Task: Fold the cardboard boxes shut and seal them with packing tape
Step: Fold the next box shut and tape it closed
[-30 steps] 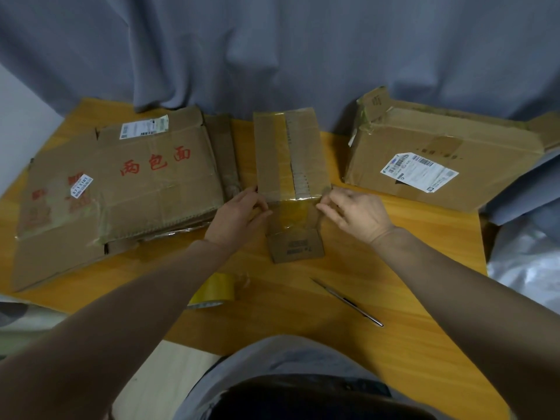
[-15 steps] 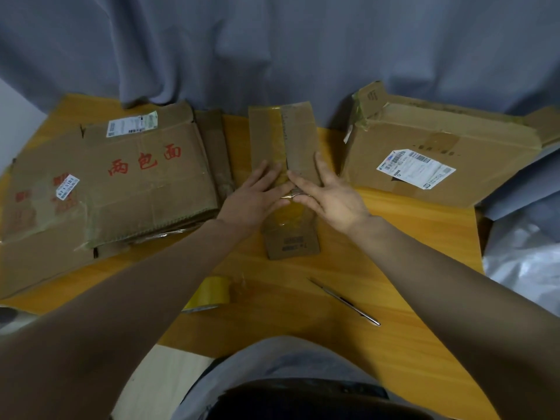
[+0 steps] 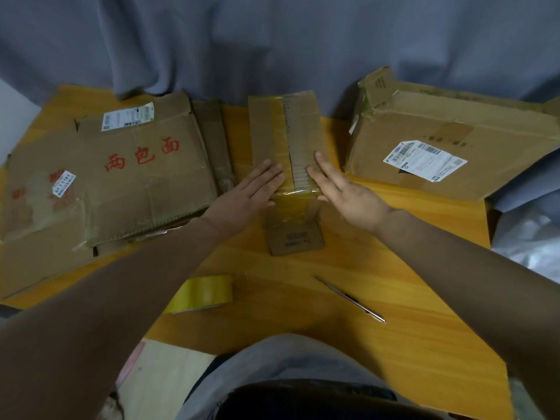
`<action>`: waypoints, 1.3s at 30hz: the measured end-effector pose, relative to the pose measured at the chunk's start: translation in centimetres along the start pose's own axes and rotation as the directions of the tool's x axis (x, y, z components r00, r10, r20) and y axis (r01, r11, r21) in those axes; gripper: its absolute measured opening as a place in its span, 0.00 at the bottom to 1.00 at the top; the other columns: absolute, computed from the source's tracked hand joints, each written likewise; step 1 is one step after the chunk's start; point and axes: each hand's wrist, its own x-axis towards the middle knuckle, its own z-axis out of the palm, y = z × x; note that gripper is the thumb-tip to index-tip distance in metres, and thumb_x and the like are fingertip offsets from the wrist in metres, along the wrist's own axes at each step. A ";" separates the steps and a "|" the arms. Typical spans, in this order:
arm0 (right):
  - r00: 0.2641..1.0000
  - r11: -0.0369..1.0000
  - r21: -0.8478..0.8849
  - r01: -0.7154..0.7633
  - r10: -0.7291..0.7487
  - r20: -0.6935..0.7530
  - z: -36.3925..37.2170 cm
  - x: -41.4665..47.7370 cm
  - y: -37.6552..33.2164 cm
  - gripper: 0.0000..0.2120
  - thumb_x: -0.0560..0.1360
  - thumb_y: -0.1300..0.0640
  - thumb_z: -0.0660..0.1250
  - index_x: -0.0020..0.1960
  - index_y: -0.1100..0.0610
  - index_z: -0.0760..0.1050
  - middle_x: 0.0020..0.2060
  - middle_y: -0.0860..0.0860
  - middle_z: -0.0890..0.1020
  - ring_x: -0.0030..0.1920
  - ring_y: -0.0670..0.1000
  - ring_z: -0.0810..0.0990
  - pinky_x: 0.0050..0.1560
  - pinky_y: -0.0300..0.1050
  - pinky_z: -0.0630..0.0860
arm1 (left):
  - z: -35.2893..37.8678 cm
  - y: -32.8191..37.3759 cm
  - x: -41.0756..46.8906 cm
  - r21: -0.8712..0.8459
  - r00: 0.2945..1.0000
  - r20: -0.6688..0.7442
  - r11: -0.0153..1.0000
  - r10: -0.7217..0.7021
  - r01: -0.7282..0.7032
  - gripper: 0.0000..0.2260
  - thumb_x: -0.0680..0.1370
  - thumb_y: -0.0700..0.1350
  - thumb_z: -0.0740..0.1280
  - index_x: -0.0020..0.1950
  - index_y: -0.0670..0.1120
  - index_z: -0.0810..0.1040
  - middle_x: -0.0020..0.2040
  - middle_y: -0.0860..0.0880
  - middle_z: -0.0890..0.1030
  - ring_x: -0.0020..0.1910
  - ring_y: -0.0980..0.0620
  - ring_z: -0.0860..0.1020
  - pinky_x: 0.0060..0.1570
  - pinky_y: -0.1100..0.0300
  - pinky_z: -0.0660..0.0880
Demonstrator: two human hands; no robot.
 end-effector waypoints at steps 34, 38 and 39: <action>0.997 0.997 -0.038 -0.070 0.068 -0.045 -0.6 0.6 -0.6 0.25 0.74 0.43 0.57 0.63 0.56 0.77 0.65 0.58 0.76 0.35 0.57 0.84 0.26 0.43 0.77 | -1.6 1.9 1.4 -0.130 0.981 -0.098 0.980 -0.166 0.152 0.29 0.78 0.62 0.55 0.57 0.40 0.81 0.58 0.42 0.81 0.59 0.43 0.79 0.54 0.48 0.79; 0.978 0.990 0.004 -0.141 0.140 -0.158 -0.3 1.2 -1.8 0.23 0.76 0.44 0.56 0.55 0.57 0.82 0.59 0.59 0.80 0.35 0.56 0.84 0.25 0.46 0.79 | -1.3 3.8 2.0 -0.218 0.935 -0.185 0.940 -0.302 0.261 0.20 0.75 0.54 0.63 0.49 0.40 0.84 0.53 0.42 0.83 0.55 0.42 0.81 0.49 0.49 0.80; 0.981 0.991 0.021 -0.134 0.136 -0.140 -0.2 1.1 -1.7 0.22 0.76 0.45 0.56 0.55 0.58 0.82 0.59 0.60 0.80 0.37 0.57 0.85 0.26 0.48 0.79 | -1.4 3.7 2.0 -0.284 0.932 -0.158 0.919 -0.327 0.274 0.19 0.75 0.53 0.63 0.51 0.39 0.84 0.55 0.42 0.82 0.57 0.42 0.80 0.53 0.48 0.79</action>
